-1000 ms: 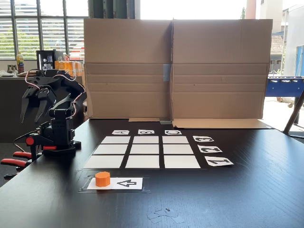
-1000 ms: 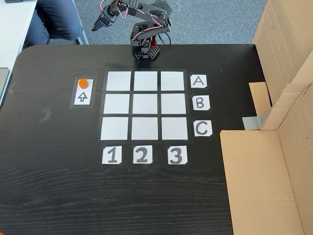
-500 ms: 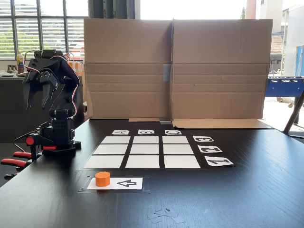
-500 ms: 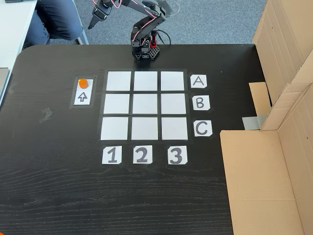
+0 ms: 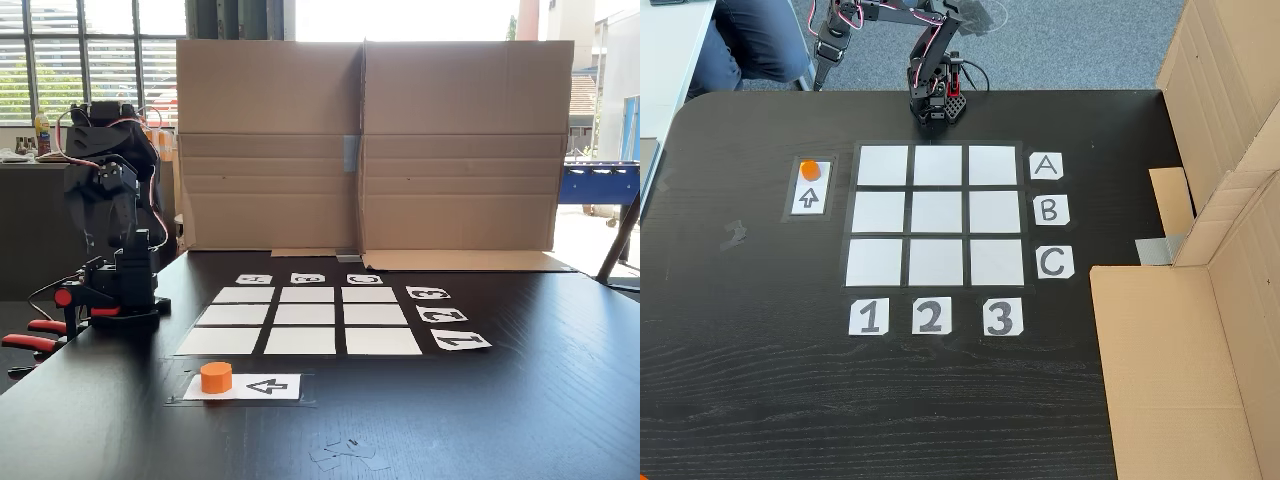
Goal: Pick up the round, orange token and place it in the grid on square A1.
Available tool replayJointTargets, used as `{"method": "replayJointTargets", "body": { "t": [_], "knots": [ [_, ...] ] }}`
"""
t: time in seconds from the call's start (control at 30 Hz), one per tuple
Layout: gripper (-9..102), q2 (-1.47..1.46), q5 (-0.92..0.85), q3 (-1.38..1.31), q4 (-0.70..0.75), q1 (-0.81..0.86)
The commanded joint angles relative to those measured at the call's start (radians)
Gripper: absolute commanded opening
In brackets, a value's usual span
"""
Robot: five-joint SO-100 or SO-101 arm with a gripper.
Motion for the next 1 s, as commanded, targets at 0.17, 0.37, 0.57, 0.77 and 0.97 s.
{"method": "replayJointTargets", "body": {
  "t": [0.17,0.37,0.57,0.77,0.97],
  "knots": [
    [29,-0.137,0.011,-0.129,-0.003,-0.054],
    [28,-0.249,0.069,-0.201,0.002,-0.11],
    [28,-0.396,0.121,-0.276,-0.008,-0.181],
    [28,-0.502,0.15,-0.362,-0.008,-0.239],
    [29,-0.632,0.163,-0.454,-0.008,-0.287]
  ]
}}
